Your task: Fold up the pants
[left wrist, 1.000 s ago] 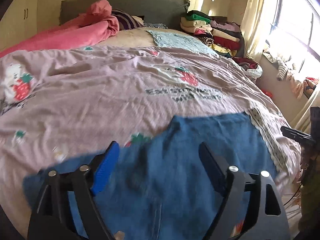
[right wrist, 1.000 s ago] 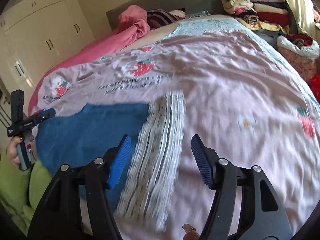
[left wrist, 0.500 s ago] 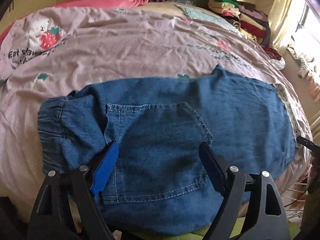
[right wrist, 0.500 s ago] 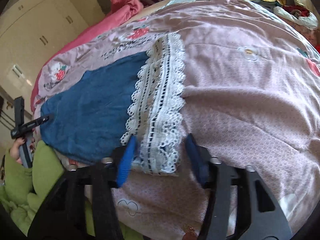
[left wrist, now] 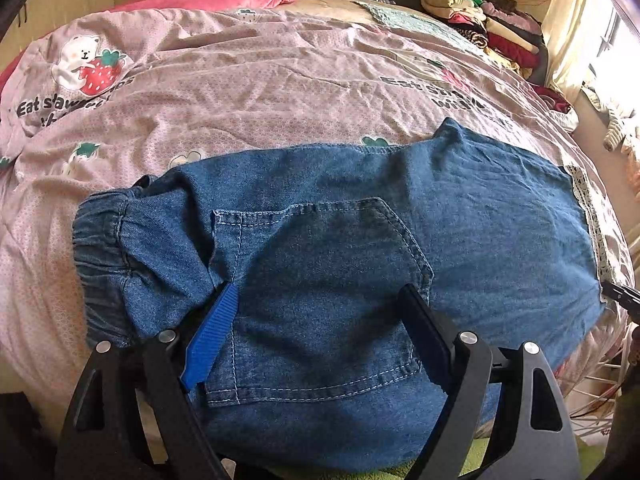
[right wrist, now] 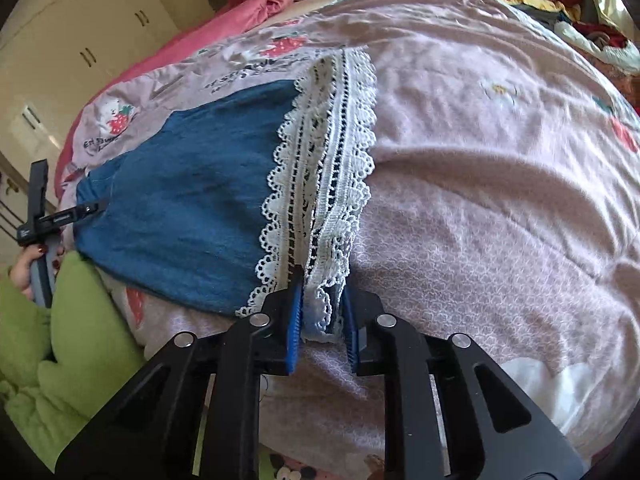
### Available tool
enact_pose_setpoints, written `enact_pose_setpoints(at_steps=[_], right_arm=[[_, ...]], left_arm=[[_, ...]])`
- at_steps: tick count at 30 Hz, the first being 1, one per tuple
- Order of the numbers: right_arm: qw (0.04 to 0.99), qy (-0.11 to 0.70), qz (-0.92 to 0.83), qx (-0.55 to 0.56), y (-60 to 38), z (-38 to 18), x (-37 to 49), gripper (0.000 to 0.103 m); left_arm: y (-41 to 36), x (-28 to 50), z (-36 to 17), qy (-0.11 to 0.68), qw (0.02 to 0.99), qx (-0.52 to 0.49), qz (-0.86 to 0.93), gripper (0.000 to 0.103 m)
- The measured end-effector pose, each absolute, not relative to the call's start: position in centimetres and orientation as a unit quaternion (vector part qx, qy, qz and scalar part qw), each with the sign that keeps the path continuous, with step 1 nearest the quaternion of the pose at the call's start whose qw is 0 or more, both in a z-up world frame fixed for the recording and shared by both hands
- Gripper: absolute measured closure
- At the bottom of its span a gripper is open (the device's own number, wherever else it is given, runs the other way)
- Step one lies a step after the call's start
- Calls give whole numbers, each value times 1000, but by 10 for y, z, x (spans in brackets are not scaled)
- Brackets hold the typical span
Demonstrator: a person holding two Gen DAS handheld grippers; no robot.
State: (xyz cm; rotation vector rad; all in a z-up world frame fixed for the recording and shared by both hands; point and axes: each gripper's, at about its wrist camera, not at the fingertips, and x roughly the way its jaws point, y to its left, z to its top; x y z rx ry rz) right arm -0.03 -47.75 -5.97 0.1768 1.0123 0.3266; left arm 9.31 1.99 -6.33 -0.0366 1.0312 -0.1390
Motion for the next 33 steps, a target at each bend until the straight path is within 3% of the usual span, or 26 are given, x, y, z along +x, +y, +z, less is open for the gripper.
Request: enact_pose_setpoints(at_steps=[5,8,10,13,16,22,33], right_arm=[[862,476,150,85,-480,-50,-6,83],[876,456,138,73,-481,-33,-13,70],[887,437,133,66,-482,-21,-17,64],[901,409,137,52,-475,-2,-22,60],[907,392,153,33,-457,8,-22,50],[903,384,194,-4,-409,4,-14,46],[885,413,202,-69,-357,-36,1,40]], left_arm=[[20,93,-63,491,869,-19,-67,22],[21,86,-55,475,877,-24,-67,21],[24,78,-47,461,884,-36,-67,11],[22,68,-30,440,894,-44,-72,11],[9,58,-10,414,905,-34,-89,10],[-39,54,-2,405,905,4,-132,10],[-128,84,-38,430,876,64,-207,10]])
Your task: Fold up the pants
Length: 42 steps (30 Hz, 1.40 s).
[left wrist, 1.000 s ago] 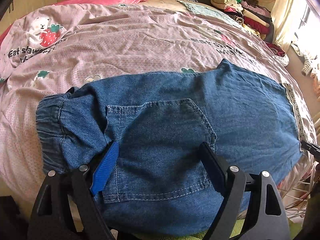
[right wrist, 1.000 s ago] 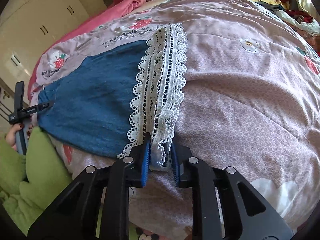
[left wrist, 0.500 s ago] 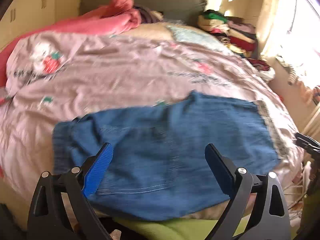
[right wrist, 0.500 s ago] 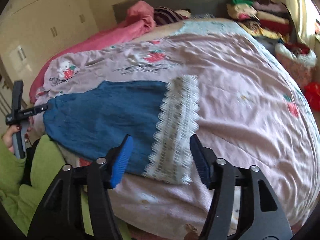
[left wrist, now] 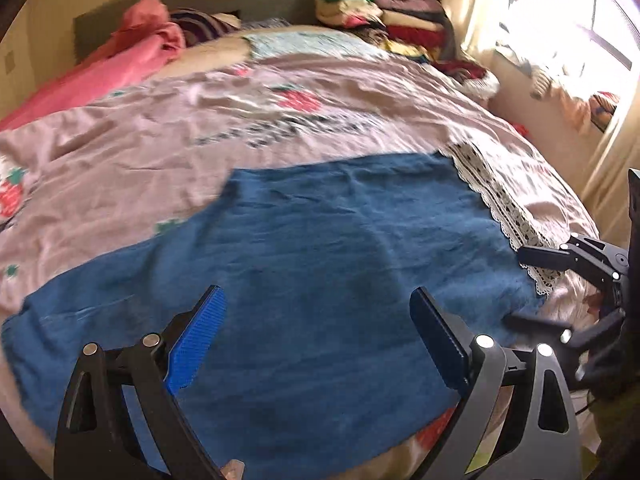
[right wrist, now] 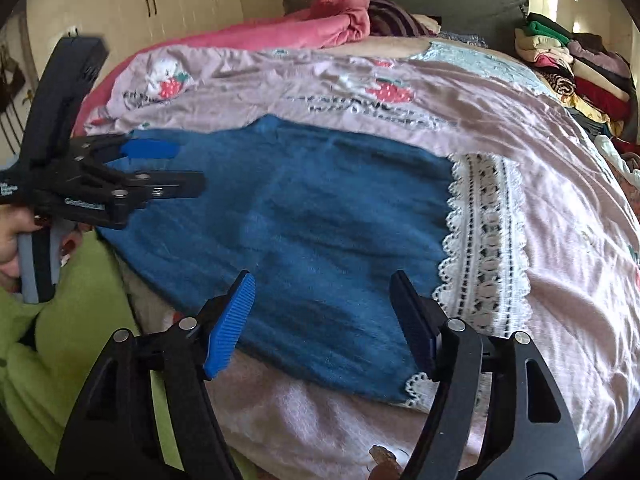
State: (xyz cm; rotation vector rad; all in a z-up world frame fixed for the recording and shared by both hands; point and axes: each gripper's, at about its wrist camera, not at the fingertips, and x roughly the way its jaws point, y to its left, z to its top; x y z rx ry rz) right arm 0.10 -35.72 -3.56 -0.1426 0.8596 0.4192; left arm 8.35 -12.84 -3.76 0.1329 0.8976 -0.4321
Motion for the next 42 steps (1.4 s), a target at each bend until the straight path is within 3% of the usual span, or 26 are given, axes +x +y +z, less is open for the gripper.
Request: enact_pose_setpoints(at_steps=[5,11,29,42], right_arm=[[874,448,175,-65,-364,-61,8,39],[874,450,177,-51,-366,-66,9,36],[914,386,122,12,-428,2,-15,25],[922,375,94,39,-462,7,-26,19]], left_arm=[[-153,102,-74,459,858,138,-187,7],[-147,101,-85,447,864,131,-192,4],[-138,84,-17,406,886,91,-206,5],[-176,105,0,408,873,103,-246,5]])
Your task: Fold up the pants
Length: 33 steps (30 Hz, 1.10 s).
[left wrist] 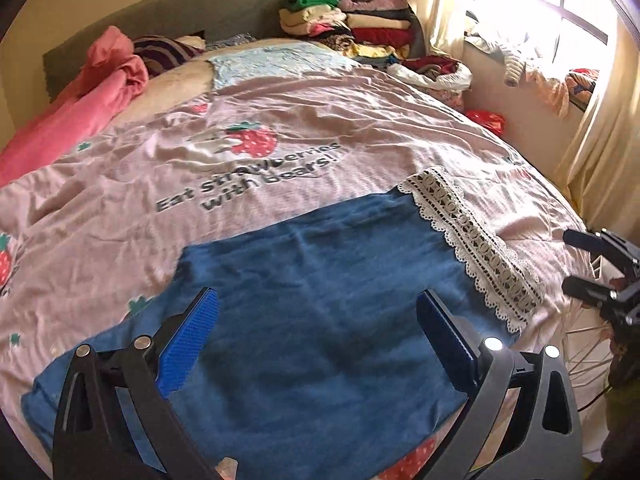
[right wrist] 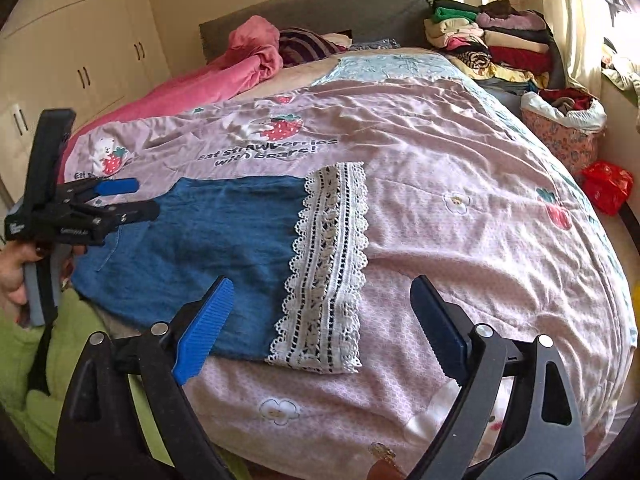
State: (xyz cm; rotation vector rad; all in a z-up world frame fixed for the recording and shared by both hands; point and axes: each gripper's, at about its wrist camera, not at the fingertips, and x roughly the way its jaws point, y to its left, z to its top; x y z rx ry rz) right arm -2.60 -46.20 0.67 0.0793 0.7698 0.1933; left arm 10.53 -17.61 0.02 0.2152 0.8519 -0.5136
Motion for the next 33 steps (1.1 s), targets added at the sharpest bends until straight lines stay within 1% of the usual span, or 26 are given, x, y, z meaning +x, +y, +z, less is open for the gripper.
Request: enact_pose_setpoints(at_steps=[14,22,25,27,29,30,31,32,33], right_arm=[[894,427,112,80,-456,-39,-8,19],[887,438,112,94,-459,-51,0,19],[886,437,117,99,-460,-53,2,19],[885,438,120,103,-460,-55,4,19],[885,436,127,103,-457,-55,5,20],[885,435,131,103,-457,-55,7,26],[884,435,137,105,-456,-55,9,35],[880,437,149,111,-455,-56,11,37],[879,437,153,114,-454,-57,12,40]], left_arm=[[-234,166,-29,429,840,152,-295,5],[-263,199,-51,428,822,179,-331,5],[-271,207,-63,441,806,186,-347,6],[-274,210,-71,454,797,185,-352,10],[-274,212,-74,461,792,162,-365,22],[-273,213,-74,463,791,152,-371,25],[-274,212,-75,463,790,149,-373,30],[-276,210,-75,462,789,149,-376,35],[-278,208,-75,461,787,152,-380,38]])
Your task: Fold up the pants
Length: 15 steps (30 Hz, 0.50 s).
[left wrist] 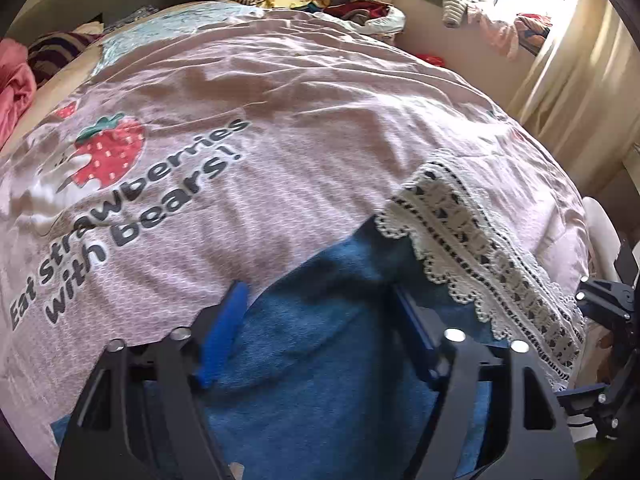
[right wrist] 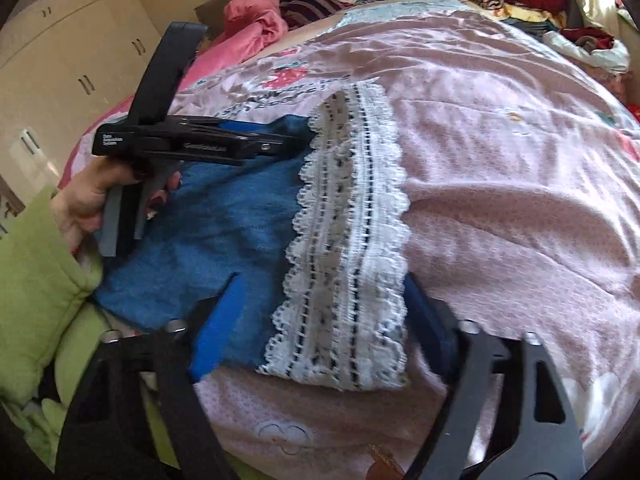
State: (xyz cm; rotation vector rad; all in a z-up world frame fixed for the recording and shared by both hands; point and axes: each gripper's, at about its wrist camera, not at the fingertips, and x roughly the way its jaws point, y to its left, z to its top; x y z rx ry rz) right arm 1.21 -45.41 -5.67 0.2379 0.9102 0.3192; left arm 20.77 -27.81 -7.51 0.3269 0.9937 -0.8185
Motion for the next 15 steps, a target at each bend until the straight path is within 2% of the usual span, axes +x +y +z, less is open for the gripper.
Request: enact_pose_setpoints(at_steps=[3,5,9,10,15], right_arm=[[877,435,161,124,-454,-61,18,47],[877,432,167,128,-454,-63,22,56],[875,429,178,135,-456,-62,24,80],[875,428,182,136,-456,-61,24,82],[881,411,199,123,-446,-46,22,89]], left_arm=[[-282,205,-75,460,785,150,-388,50],[-286,202,-76,462,781,147,-392,64],[-293,197,-76,475,777,153,-384,79],[-293,197,-76,474,777,154,-385,88],[-287,192,-74,460,786,141,-389,91]])
